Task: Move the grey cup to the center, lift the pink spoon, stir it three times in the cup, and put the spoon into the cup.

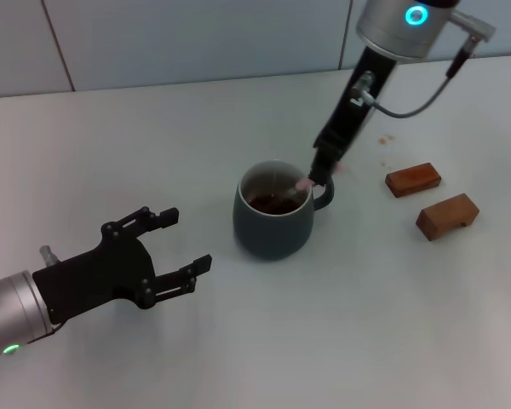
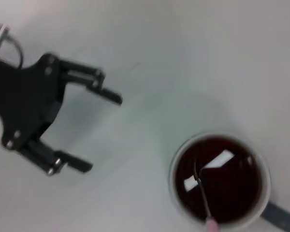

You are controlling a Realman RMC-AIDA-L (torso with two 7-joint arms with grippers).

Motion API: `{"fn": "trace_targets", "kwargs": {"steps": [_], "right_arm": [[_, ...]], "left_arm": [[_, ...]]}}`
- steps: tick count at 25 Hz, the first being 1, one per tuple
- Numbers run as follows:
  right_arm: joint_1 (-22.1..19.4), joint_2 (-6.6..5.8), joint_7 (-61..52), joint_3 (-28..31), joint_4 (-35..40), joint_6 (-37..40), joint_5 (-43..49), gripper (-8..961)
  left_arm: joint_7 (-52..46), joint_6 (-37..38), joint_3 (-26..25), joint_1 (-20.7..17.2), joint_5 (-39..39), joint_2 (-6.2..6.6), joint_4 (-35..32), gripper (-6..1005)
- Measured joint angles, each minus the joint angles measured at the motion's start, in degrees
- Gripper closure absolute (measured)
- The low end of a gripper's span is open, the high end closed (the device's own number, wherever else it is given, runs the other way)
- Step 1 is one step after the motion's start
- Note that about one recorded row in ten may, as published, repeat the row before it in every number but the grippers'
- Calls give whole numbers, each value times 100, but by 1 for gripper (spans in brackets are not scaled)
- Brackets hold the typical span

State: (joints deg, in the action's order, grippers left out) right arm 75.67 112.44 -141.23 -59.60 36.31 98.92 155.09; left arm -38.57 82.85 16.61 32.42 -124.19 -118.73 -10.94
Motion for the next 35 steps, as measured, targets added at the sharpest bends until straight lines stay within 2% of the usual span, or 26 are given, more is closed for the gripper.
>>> {"fn": "trace_targets", "kwargs": {"steps": [5,10,15,17,22,26,33,35], "right_arm": [[8,-26,-1,-39,-65,-383,169,831],[4,-46,-24,-5,-62,-138,250,831],[63,142,69,1,-34,-21,126,831],[82,146,75,0,-24,-80,110,831],[115,64,57,-35,-53,-296,207,830],[94,22,40,-11,-47,-57,240,830],[168,260,147,-21,60,-10,225,830],[195,256,145,-52,69,-205,425,830]], "left_arm": [[2,22,0,1,0,-1,6,169],[4,12,0,1,0,-1,24,169],[10,3,0,1,0,-1,39,170],[13,13,0,1,0,-1,39,170],[15,27,4,4,0,-1,39,170],[16,23,9,8,-6,-1,39,170],[16,28,9,42,-15,0,39,169],[16,29,9,43,-17,-1,39,169]]}}
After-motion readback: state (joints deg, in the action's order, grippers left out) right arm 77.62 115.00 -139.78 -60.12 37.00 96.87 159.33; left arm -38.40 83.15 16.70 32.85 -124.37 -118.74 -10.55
